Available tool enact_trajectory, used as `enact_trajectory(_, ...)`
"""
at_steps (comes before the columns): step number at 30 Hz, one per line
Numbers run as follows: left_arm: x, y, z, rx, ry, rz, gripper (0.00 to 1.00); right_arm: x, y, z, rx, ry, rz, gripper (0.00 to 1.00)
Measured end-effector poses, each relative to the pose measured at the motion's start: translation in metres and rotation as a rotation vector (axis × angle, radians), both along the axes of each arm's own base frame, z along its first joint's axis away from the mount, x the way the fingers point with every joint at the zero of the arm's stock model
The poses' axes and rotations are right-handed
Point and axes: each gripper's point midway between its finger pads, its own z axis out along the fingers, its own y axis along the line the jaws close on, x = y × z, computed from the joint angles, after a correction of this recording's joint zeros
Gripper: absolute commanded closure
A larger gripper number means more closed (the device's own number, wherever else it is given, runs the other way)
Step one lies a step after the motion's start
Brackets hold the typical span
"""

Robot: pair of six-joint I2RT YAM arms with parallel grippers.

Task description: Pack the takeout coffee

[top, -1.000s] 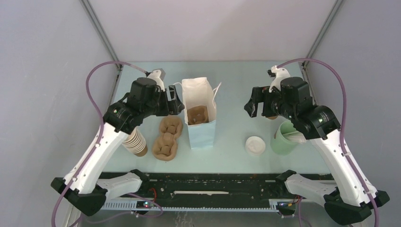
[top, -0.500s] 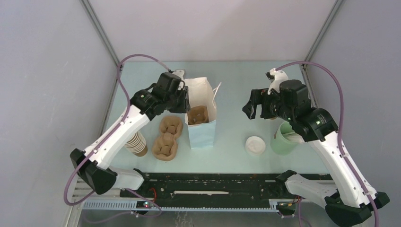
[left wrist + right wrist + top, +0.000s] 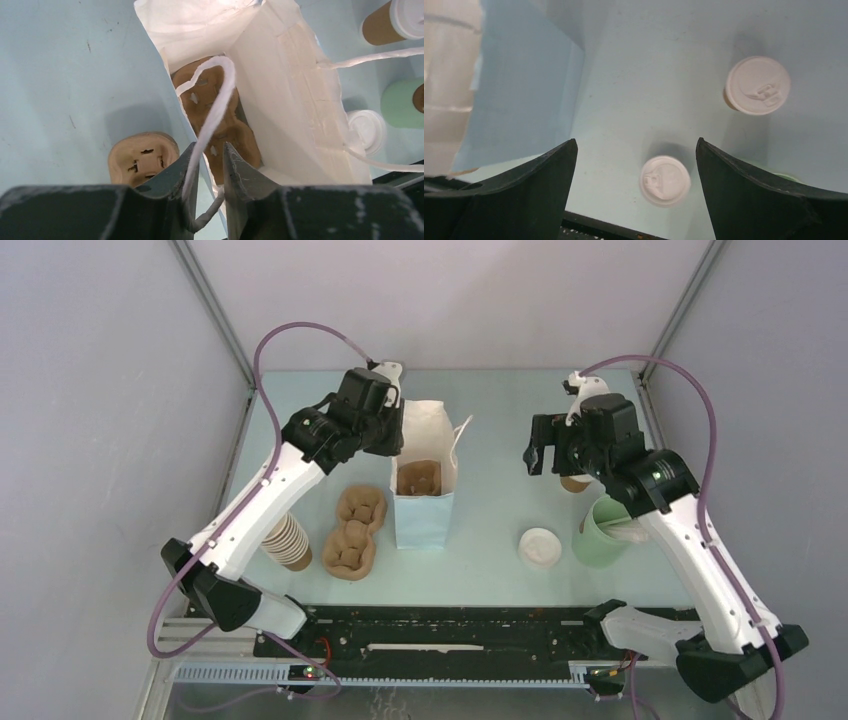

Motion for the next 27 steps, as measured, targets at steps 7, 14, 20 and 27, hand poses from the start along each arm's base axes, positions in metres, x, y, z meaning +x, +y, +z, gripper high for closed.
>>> enact_trajectory(7,0.005,0.006,-0.001,0.043,-0.027,-0.001,0.66,0.036,-0.026,-0.016,-0.103,0.06,-0.115,0.0)
enact_trajectory(14,0.0,0.015,-0.029,0.071,0.01,0.005,0.59,0.06,-0.052,-0.043,-0.143,0.146,-0.204,0.0)
enact_trajectory(20,-0.003,0.02,-0.032,0.05,0.007,0.006,0.54,0.096,-0.077,-0.076,-0.162,0.263,-0.286,0.0)
enact_trajectory(27,-0.009,0.028,-0.015,0.009,-0.045,0.014,0.49,0.131,-0.102,-0.129,-0.208,0.434,-0.359,0.0)
